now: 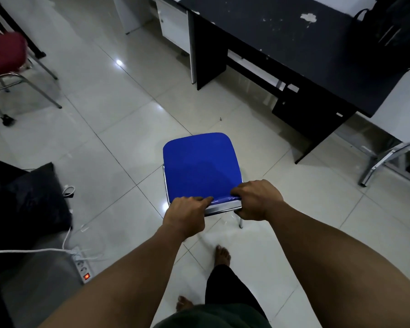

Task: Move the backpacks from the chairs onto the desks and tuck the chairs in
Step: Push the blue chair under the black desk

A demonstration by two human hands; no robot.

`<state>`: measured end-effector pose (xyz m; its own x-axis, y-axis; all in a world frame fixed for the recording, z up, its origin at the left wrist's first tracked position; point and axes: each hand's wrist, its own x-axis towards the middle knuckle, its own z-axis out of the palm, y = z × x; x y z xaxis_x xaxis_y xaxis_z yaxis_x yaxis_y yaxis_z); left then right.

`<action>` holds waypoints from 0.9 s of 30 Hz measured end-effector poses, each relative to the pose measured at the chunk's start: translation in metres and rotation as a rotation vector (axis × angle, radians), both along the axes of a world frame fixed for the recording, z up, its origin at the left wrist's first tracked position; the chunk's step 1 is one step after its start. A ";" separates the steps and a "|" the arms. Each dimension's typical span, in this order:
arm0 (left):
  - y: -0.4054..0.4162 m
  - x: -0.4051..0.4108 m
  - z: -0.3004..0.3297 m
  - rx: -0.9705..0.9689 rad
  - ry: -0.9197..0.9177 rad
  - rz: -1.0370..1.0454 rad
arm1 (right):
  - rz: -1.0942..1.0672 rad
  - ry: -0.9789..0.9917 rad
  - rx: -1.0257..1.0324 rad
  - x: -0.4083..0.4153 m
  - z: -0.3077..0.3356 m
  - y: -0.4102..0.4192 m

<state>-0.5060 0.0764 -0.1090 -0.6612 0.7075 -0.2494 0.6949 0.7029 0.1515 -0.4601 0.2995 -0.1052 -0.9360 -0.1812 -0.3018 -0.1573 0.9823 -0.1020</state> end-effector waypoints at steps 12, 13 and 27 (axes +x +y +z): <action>0.011 -0.090 0.002 -0.071 0.045 0.171 | 0.128 0.071 -0.040 -0.114 -0.011 0.014; 0.013 -0.096 0.004 -0.081 0.045 0.184 | 0.134 0.071 -0.038 -0.123 -0.012 0.015; -0.005 -0.174 0.016 -0.058 0.140 0.137 | 0.178 0.029 -0.012 -0.204 0.013 0.002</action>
<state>-0.6796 0.0709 -0.0928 -0.7816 0.5956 -0.1856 0.6036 0.7971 0.0164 -0.6645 0.3019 -0.0927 -0.8971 -0.3481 -0.2720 -0.3314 0.9375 -0.1065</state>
